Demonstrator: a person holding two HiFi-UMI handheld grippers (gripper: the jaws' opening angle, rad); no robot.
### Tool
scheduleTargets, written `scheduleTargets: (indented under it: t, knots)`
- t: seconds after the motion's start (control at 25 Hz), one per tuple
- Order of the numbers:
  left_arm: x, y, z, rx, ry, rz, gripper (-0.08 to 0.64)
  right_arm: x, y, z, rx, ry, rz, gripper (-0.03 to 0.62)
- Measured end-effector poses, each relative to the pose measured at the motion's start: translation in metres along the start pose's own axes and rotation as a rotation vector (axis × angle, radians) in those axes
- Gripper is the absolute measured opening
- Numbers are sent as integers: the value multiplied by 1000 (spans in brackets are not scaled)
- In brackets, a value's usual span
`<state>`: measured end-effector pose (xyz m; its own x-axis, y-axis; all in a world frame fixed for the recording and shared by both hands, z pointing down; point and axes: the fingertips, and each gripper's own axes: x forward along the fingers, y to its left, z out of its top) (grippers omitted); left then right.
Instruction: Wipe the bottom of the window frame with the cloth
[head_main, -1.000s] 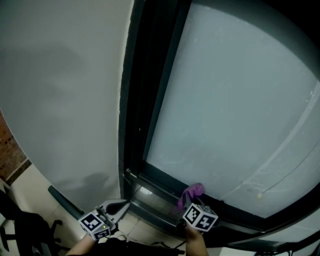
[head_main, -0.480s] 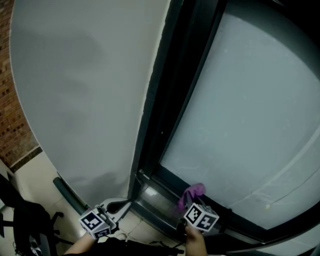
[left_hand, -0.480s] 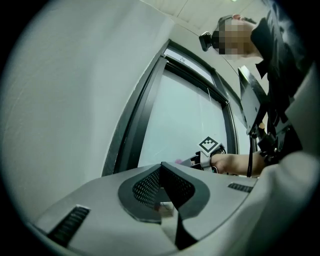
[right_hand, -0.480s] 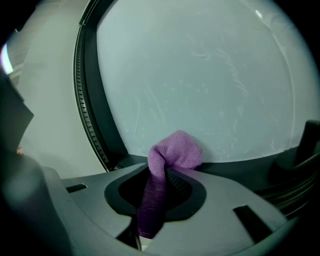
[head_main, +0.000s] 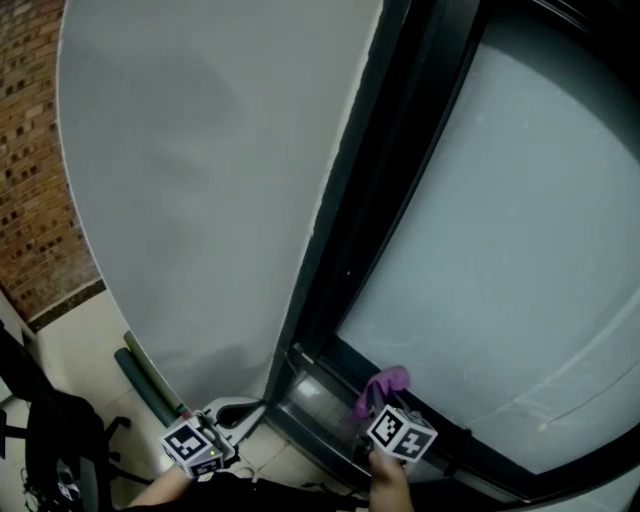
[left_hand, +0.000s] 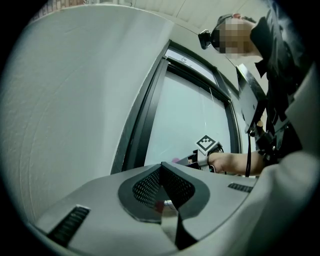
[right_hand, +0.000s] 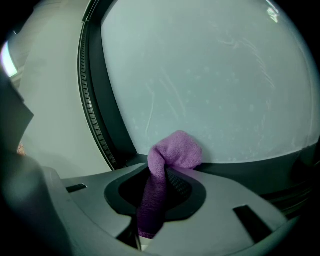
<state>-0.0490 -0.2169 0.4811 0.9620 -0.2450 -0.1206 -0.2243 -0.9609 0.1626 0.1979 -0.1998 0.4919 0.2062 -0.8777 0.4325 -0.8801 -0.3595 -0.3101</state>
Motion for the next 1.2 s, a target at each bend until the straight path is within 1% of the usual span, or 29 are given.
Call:
scheduleTargets:
  t: [0.28,0.48,0.68,1.04,1.2]
  knots:
    - [-5,6,4,15,-7,22,-5,14,18,1,-28,24,39,84]
    - [-11,11,4,10,-1,53,-5,25,28,2,-46,47,67,84]
    - [-15,13,4,26,-7,73,-5,35,41,1,-84,66,101,84]
    - [-28,16,10,26,-27,136,-5,49,56,5,-105,102,146,84]
    - [-36,19,13,55,-31,172,-5,59,65,7,-121,112,161,84]
